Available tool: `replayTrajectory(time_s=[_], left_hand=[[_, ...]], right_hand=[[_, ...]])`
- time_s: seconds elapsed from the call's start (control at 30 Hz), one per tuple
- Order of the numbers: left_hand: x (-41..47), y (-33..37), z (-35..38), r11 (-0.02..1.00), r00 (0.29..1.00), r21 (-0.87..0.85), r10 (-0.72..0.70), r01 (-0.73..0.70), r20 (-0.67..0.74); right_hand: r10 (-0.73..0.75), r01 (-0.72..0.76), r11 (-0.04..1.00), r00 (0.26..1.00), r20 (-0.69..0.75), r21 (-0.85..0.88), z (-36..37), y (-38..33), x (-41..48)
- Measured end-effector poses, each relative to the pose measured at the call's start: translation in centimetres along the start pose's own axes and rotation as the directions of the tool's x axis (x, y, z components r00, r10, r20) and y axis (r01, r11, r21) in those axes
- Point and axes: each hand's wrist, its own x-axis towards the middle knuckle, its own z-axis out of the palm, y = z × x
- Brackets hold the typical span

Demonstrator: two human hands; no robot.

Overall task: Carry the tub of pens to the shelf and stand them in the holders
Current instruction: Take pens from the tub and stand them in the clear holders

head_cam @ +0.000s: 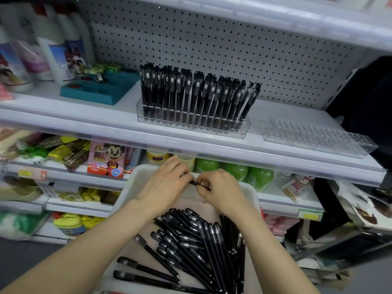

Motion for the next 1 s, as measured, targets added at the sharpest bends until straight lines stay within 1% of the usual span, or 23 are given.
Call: replayTrajectory(time_s=[0.07,0.1,0.17,0.23,0.3,0.33,0.4,0.5,0.57,0.63,0.7,0.77,0.8,0.87,1.0], left_hand=[[0.1,0.0,0.2,0.998,0.997,-0.024,-0.051,0.05,-0.05],[0.2,0.1,0.2,0.996,0.994,-0.04,-0.088,0.085,-0.069],[0.4,0.4,0.2,0.986,0.985,-0.069,-0.154,0.149,-0.075],[0.9,0.8,-0.1,0.975,0.976,-0.103,-0.203,0.195,-0.076],[1.6,1.1,-0.4,0.965,0.968,-0.138,-0.237,0.224,-0.088],[2.0,1.2,-0.5,0.961,0.964,-0.156,-0.247,0.231,-0.096],[2.9,1.1,-0.9,0.959,0.965,-0.176,-0.242,0.223,-0.099],[4.5,0.5,-1.9,0.962,0.967,-0.165,-0.238,0.22,-0.095],[5.8,-0.4,-2.8,0.96,0.954,-0.131,-0.266,0.249,-0.137],[7.0,-1.9,-3.5,0.961,0.943,-0.064,-0.275,0.268,-0.189],[7.9,-3.4,-3.8,0.96,0.943,0.031,-0.265,0.277,-0.2],[8.3,-4.4,-3.7,0.957,0.947,0.091,-0.252,0.274,-0.198],[8.4,-4.7,-3.6,0.958,0.948,0.098,-0.248,0.271,-0.198],[8.3,-4.8,-3.2,0.958,0.948,0.092,-0.249,0.271,-0.2],[8.3,-4.7,-2.9,0.956,0.944,0.076,-0.264,0.283,-0.199]], right_hand=[[0.021,-0.02,1.0,0.999,-0.032,0.007,-1.5,0.1,0.1],[0.04,-0.037,0.998,0.997,-0.069,0.048,-2.2,0.2,0.1],[0.095,-0.057,0.974,0.981,-0.169,0.218,-3.3,0.3,0.3],[0.161,-0.054,0.907,0.961,-0.226,0.418,-3.5,0.0,0.5],[0.222,-0.042,0.798,0.948,-0.228,0.601,-3.2,-0.3,0.6],[0.244,-0.036,0.752,0.943,-0.227,0.658,-3.0,-0.4,0.6],[0.261,-0.012,0.709,0.934,-0.246,0.705,-2.9,-0.3,0.8],[0.276,0.041,0.69,0.908,-0.315,0.722,-4.6,0.1,1.4],[0.311,0.065,0.691,0.872,-0.378,0.72,-6.8,0.6,1.9],[0.356,0.085,0.721,0.806,-0.473,0.688,-9.4,1.4,2.6],[0.357,0.107,0.783,0.729,-0.584,0.613,-11.5,2.2,3.5],[0.353,0.102,0.827,0.671,-0.652,0.553,-12.8,3.0,4.8],[0.351,0.092,0.842,0.654,-0.67,0.531,-13.2,3.2,5.4],[0.334,0.062,0.872,0.65,-0.683,0.485,-13.5,3.7,6.6],[0.3,-0.02,0.914,0.706,-0.642,0.405,-12.6,4.2,8.2]])
